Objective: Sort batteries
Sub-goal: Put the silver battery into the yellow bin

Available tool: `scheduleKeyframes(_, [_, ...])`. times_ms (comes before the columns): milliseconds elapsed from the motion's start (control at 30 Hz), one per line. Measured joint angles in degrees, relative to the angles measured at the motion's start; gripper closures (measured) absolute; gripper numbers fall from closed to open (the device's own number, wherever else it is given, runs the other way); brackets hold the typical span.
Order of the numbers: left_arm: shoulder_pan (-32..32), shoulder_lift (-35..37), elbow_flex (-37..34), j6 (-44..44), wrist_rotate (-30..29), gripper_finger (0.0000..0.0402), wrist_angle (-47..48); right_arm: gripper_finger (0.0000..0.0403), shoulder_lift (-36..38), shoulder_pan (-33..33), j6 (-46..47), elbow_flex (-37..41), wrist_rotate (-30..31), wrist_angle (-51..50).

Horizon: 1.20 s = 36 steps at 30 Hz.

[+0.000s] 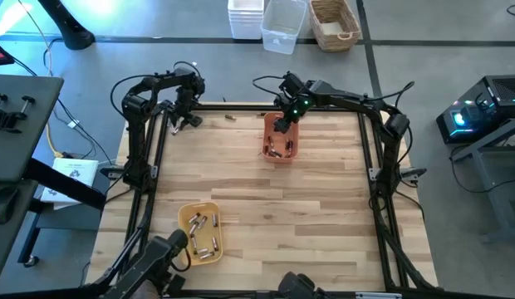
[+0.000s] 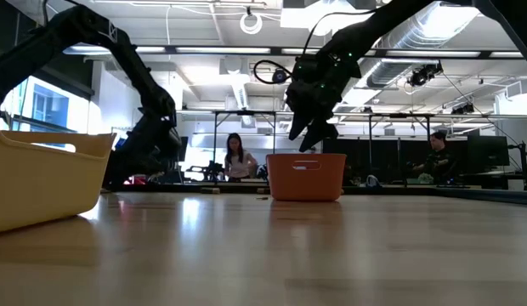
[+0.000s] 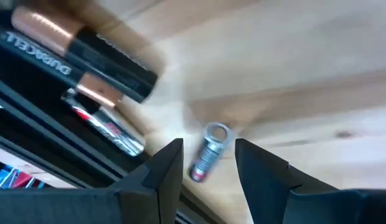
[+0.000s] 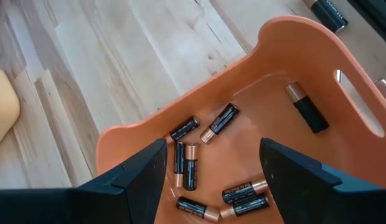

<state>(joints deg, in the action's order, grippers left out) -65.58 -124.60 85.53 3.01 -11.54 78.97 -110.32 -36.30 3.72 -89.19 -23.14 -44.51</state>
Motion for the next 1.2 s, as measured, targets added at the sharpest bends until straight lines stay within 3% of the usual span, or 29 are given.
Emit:
scheduleKeyframes(333, [2.59,-0.43,-1.4,-1.17,-3.81,0.0261,-0.47,0.0153,0.0,1.44,0.51,0.0,0.01,-0.46])
scheduleKeyframes(467, [3.28,-1.29,-1.29,2.45,-6.39,0.0261,-0.62,0.0153,0.0,2.46,0.57,0.0,0.01,-0.6])
scheduleKeyframes(633, [3.15,-1.29,-1.27,0.05,-5.52,0.0266,-0.43,0.0153,0.0,3.7,0.8,0.0,0.01,-1.42])
scheduleKeyframes(800, [3.47,-1.34,-1.29,-0.27,-4.99,0.0305,-0.59,0.0153,0.0,4.49,0.43,0.0,0.01,-2.93])
scheduleKeyframes(967, [3.48,-1.28,-1.33,-0.07,-1.2,0.037,-0.82,0.0153,0.0,4.56,0.04,0.0,0.01,-4.58])
scheduleKeyframes(1200, [3.5,-1.25,-1.8,-0.88,3.52,0.0373,1.0,0.0153,0.0,4.49,-0.67,0.0,0.02,-5.02])
